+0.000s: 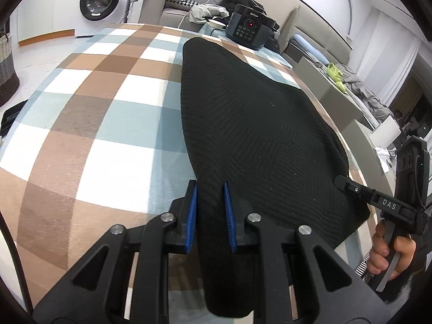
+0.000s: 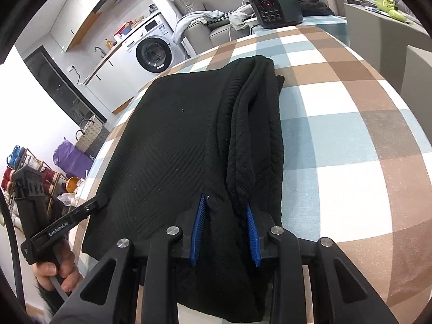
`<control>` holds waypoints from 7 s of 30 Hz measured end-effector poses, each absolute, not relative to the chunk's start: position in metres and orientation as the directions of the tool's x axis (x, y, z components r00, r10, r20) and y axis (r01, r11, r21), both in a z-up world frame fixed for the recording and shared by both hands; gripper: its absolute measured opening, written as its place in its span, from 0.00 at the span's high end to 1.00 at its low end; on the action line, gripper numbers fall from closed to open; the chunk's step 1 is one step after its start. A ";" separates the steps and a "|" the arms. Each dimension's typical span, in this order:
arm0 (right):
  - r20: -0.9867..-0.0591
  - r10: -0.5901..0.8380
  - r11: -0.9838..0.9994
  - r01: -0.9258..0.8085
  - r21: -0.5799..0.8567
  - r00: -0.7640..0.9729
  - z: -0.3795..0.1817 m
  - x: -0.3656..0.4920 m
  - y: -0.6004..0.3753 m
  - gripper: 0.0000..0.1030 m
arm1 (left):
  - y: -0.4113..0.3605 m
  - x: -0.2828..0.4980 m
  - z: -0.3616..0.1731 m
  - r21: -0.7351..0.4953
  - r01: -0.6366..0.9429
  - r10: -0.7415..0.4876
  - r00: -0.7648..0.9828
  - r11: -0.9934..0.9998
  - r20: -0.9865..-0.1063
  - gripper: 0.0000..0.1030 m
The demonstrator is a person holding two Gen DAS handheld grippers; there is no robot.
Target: Fold small clothes
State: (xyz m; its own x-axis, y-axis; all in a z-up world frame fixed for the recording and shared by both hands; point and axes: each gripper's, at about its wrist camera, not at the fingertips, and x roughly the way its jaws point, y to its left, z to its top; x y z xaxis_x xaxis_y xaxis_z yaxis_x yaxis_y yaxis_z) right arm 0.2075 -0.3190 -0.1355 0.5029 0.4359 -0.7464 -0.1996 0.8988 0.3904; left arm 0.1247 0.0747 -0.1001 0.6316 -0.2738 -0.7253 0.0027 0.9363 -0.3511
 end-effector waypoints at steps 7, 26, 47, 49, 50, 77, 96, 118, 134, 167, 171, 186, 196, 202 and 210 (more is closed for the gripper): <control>-0.745 0.443 0.893 -0.175 0.414 0.498 -0.132 0.198 -0.330 0.72 | 0.070 0.113 -0.101 -0.314 0.022 -0.255 0.639 0.949 -0.725 0.82; -0.647 0.564 0.825 -0.356 0.438 0.513 -0.108 0.144 -0.341 0.59 | 0.037 0.070 -0.063 -0.236 0.120 -0.254 0.672 0.964 -0.695 0.32; -0.630 0.647 0.761 -0.406 0.506 0.429 -0.134 0.167 -0.337 0.59 | 0.004 0.071 -0.091 -0.174 0.249 -0.292 0.588 0.953 -0.754 0.24; -0.638 0.638 0.770 -0.391 0.505 0.432 -0.138 0.171 -0.337 0.59 | 0.006 0.072 -0.090 -0.181 0.248 -0.296 0.587 0.952 -0.754 0.24; -0.634 0.640 0.768 -0.387 0.510 0.435 -0.138 0.173 -0.337 0.60 | 0.006 0.073 -0.090 -0.183 0.248 -0.297 0.586 0.951 -0.754 0.24; -0.633 0.645 0.761 -0.287 0.581 0.427 -0.144 0.182 -0.340 0.83 | 0.010 0.069 -0.079 -0.249 0.253 -0.353 0.598 0.935 -0.720 0.24; -0.548 0.695 0.700 -0.264 0.664 0.466 -0.136 0.212 -0.341 0.92 | -0.053 0.106 -0.081 -0.184 0.273 -0.315 0.585 0.944 -0.747 0.24; -0.632 0.637 0.748 -0.157 0.645 0.442 -0.139 0.282 -0.336 0.83 | -0.076 0.129 -0.089 -0.207 0.281 -0.337 0.576 0.937 -0.745 0.20; -0.680 0.587 0.803 -0.213 0.556 0.440 -0.125 0.270 -0.331 0.88 | -0.054 0.131 -0.094 -0.255 0.241 -0.349 0.567 0.937 -0.746 0.19; -0.551 0.676 0.733 -0.365 0.574 0.490 -0.117 0.149 -0.347 0.92 | -0.096 0.125 -0.092 -0.164 0.351 -0.349 0.566 0.922 -0.747 0.16; -0.676 0.599 0.800 -0.278 0.532 0.429 -0.140 0.156 -0.349 0.92 | -0.088 0.126 -0.090 -0.210 0.349 -0.382 0.553 0.913 -0.741 0.16; -0.680 0.571 0.816 -0.230 0.531 0.459 -0.124 0.262 -0.330 0.81 | 0.015 0.120 -0.083 -0.242 0.083 -0.240 0.624 0.967 -0.743 0.16; -0.713 0.509 0.860 -0.246 0.448 0.482 -0.117 0.260 -0.330 0.89 | 0.066 0.105 -0.096 -0.230 -0.031 -0.161 0.622 0.973 -0.766 0.16; -0.701 0.590 0.807 -0.255 0.533 0.401 -0.119 0.198 -0.343 0.81 | 0.065 0.094 -0.101 -0.248 -0.011 -0.192 0.600 0.969 -0.776 0.16; -0.722 0.468 0.883 -0.295 0.364 0.510 -0.102 0.138 -0.345 0.57 | 0.057 0.081 -0.100 -0.251 0.001 -0.204 0.587 0.968 -0.783 0.16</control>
State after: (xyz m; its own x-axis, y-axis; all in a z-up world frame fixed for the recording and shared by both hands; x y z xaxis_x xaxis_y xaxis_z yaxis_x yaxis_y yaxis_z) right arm 0.1383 -0.3448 -0.1017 0.5099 0.4683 -0.7216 -0.2955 0.8832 0.3643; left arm 0.0811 0.0567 -0.1004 0.5871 -0.2035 -0.7835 0.0012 0.9681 -0.2505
